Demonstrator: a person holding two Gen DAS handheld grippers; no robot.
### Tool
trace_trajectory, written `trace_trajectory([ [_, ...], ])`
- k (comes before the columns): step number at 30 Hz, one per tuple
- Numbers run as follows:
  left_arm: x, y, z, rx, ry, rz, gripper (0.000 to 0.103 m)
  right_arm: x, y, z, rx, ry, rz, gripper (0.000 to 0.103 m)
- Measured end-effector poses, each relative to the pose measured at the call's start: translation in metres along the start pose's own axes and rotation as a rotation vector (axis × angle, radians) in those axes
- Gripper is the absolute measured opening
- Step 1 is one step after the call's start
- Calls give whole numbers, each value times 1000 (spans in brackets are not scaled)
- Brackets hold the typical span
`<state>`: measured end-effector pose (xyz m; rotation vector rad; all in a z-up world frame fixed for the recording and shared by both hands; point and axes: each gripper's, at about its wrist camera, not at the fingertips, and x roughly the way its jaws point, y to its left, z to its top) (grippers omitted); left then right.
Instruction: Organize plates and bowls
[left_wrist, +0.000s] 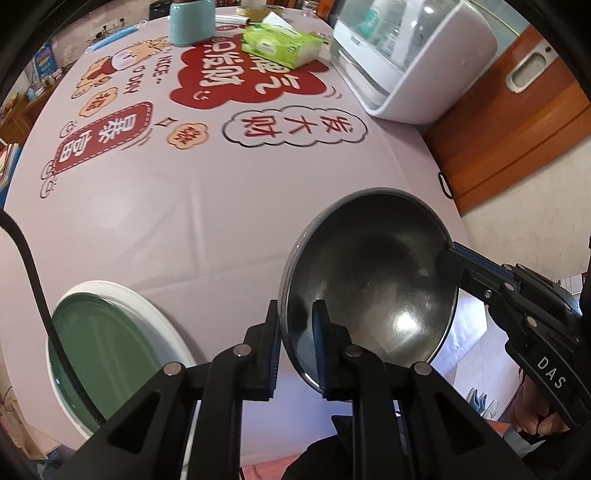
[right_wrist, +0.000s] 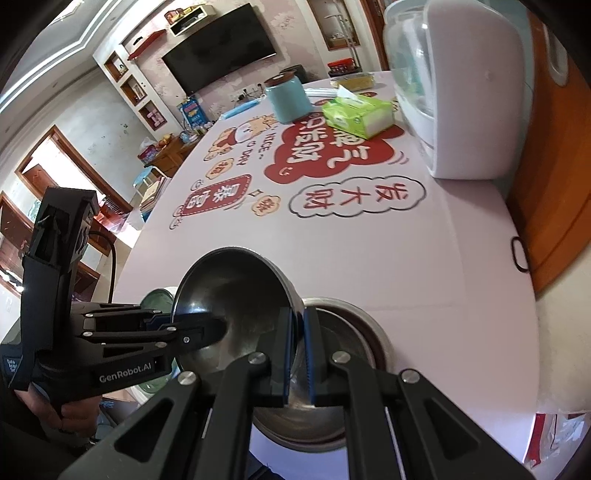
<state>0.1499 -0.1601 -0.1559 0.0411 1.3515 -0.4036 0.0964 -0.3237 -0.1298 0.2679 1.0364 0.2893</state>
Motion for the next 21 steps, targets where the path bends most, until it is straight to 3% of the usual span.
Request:
trace_trajectory([
  [13, 31, -32, -14, -27, 80, 5, 14, -1, -32, -18, -9, 87, -8, 7],
  [21, 41, -36, -19, -56, 105, 19, 20, 6, -37, -23, -26, 136, 15, 7],
])
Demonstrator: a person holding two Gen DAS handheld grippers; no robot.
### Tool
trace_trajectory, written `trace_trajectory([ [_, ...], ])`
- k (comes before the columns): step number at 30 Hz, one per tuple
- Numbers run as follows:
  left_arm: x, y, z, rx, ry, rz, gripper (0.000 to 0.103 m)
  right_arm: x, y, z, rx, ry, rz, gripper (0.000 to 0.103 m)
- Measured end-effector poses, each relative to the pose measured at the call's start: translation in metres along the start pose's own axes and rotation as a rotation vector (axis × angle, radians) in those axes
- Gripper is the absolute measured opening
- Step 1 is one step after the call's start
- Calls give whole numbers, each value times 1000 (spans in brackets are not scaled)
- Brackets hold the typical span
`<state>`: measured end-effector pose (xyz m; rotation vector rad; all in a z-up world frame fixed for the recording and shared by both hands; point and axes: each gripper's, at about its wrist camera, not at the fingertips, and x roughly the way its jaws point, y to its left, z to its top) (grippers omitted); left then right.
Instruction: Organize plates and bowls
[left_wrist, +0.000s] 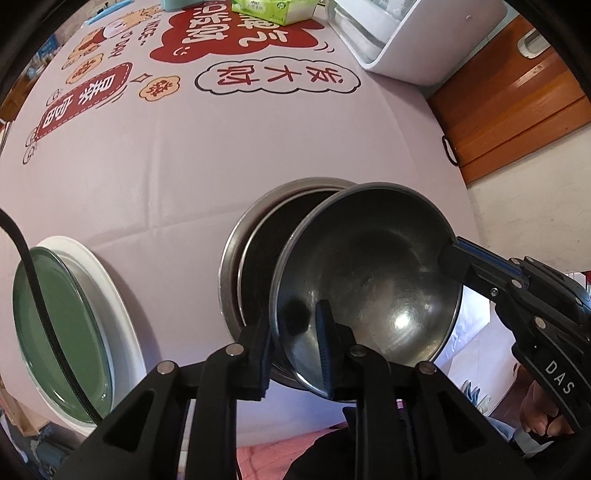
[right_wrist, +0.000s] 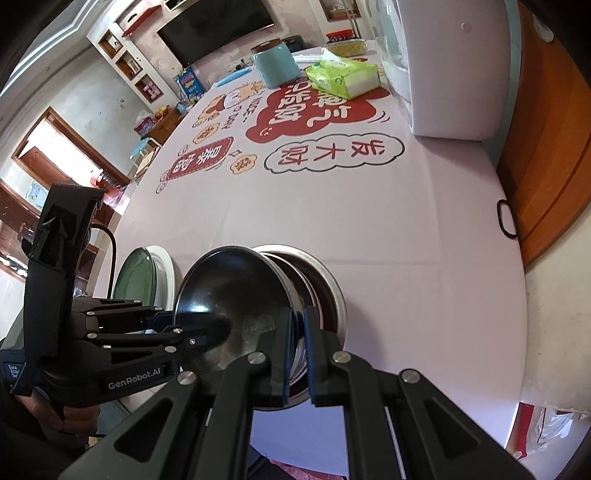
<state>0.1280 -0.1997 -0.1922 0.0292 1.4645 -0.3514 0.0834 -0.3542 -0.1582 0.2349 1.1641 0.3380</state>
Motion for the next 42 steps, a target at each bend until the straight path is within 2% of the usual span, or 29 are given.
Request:
trace_trajectory([
  [11, -2, -3, -5, -32, -3, 17, 31, 6, -7, -2, 15, 29, 35, 9],
  [17, -8, -3, -7, -52, -27, -2, 36, 2, -9, -4, 22, 19, 49, 9],
  [22, -19, -4, -10, -58, -70, -33, 52, -3, -10, -6, 21, 3, 58, 10],
  [24, -22, -5, -10, -56, -85, -25, 56, -6, -11, -7, 24, -6, 62, 13],
  [29, -36, -3, -17, -78, -144, -48, 59, -12, -12, -11, 26, -25, 76, 31],
  [33, -48, 0, -23, -115, -201, -52, 68, -18, -15, -13, 32, -45, 92, 34],
  [35, -50, 1, -26, -134, -222, -54, 69, -21, -19, -14, 44, -54, 102, 44],
  [42, -47, 16, -43, -222, -241, -54, 79, -23, -34, -15, 105, -63, 152, 48],
])
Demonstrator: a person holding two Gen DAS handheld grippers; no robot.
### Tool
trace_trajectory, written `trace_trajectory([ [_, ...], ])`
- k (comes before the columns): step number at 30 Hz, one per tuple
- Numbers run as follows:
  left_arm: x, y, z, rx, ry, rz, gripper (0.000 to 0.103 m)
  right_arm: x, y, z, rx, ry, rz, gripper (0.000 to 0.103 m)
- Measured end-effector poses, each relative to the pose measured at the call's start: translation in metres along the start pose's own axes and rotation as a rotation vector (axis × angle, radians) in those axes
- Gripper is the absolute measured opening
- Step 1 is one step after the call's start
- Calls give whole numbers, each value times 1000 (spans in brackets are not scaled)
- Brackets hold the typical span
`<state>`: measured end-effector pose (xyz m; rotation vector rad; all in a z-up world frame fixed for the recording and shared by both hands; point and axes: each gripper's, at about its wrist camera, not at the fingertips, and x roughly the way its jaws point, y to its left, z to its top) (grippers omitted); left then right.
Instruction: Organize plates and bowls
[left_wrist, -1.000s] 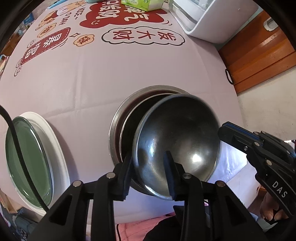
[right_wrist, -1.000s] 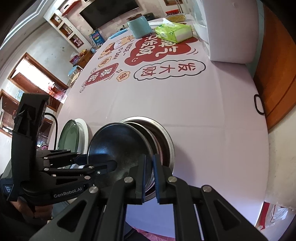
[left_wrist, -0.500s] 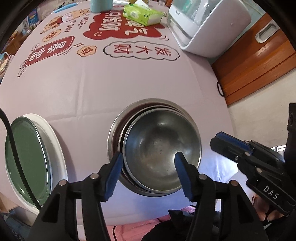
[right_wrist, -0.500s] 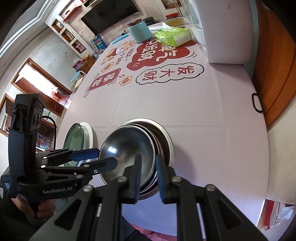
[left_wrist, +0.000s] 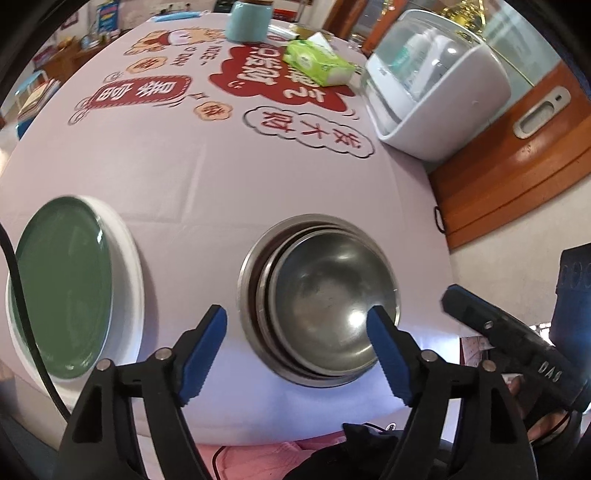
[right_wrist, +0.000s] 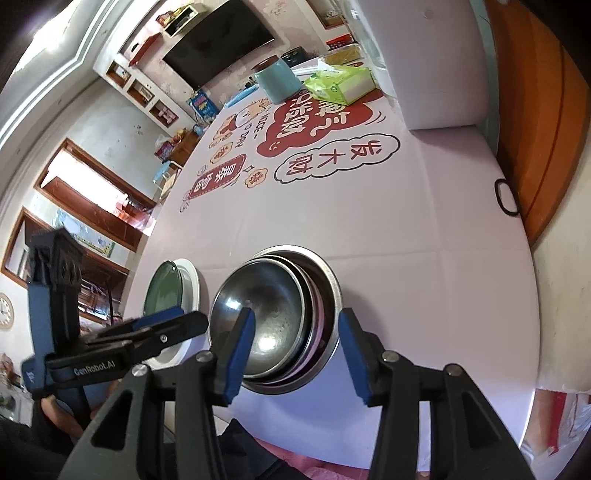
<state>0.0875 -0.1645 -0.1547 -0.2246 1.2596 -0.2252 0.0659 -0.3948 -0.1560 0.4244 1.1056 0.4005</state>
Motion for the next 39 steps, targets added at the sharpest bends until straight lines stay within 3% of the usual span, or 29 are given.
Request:
trace_trajectory([
  [2, 3, 5, -3, -22, 6, 2, 79, 0, -5, 0, 22, 5, 11, 60],
  [6, 9, 16, -7, -69, 21, 10, 80, 3, -15, 3, 69, 17, 37, 67],
  [8, 14, 21, -9, -92, 31, 10, 80, 7, -20, 2, 94, 36, 53, 75],
  [11, 20, 27, -10, -114, 49, 18, 80, 18, -29, 2, 139, 87, 71, 78],
  [23, 61, 36, -5, -176, 167, 33, 80, 68, -63, -2, 327, 290, 163, 78],
  [31, 80, 37, -1, -210, 221, 28, 79, 86, -75, 2, 389, 358, 207, 78],
  [39, 88, 37, 4, -230, 232, 32, 67, 94, -75, 13, 374, 385, 263, 61],
])
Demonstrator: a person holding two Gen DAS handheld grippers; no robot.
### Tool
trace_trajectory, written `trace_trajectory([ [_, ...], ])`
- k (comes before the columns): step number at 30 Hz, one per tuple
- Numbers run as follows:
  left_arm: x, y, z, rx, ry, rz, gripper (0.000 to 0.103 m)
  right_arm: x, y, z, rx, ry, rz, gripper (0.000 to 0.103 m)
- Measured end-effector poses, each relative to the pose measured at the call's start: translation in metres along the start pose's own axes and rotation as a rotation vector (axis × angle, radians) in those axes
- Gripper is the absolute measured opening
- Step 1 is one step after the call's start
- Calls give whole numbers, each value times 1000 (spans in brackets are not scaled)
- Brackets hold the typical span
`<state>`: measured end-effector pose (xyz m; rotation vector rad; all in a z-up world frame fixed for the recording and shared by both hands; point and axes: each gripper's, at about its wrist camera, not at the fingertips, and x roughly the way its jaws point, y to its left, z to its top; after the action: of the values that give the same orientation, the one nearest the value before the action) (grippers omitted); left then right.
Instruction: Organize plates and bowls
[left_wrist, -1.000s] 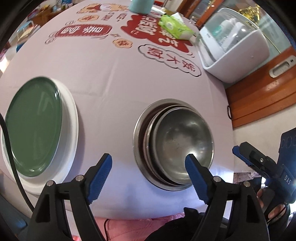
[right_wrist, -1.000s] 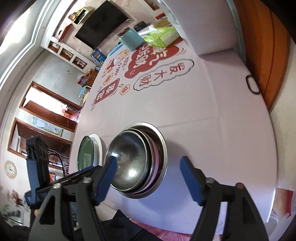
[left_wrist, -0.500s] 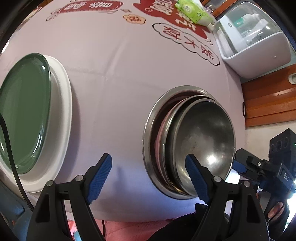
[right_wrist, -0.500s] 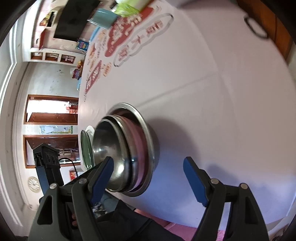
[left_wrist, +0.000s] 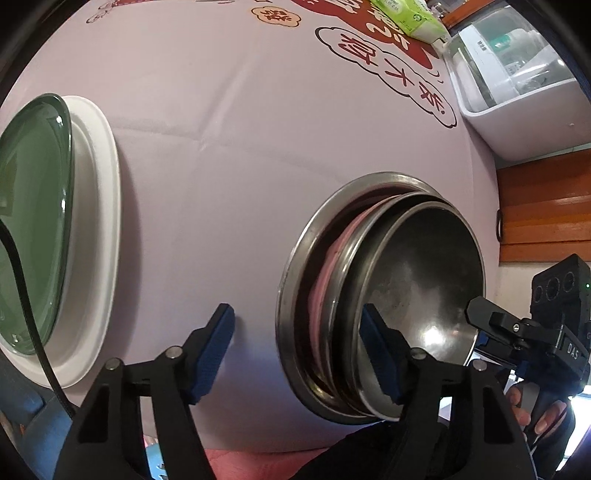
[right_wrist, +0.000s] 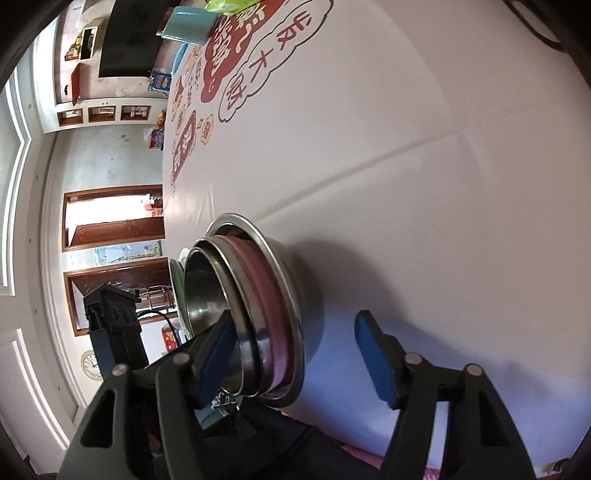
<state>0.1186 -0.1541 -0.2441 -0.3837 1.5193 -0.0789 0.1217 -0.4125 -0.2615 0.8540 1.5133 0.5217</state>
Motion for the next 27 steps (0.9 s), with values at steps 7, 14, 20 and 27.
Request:
trace_trajectory([
  [7, -1, -6, 2, 13, -5, -16, 53, 1, 7, 3, -35, 16, 19, 45],
  [14, -4, -10, -2, 27, -14, -25, 44, -1, 8, 3, -48, 16, 36, 38],
  [20, -3, -15, -5, 29, -13, -13, 42, -3, 12, 0, -74, 17, 11, 36],
  [27, -10, -23, -11, 61, -30, 10, 42, -6, 16, -5, -96, 0, 7, 35],
])
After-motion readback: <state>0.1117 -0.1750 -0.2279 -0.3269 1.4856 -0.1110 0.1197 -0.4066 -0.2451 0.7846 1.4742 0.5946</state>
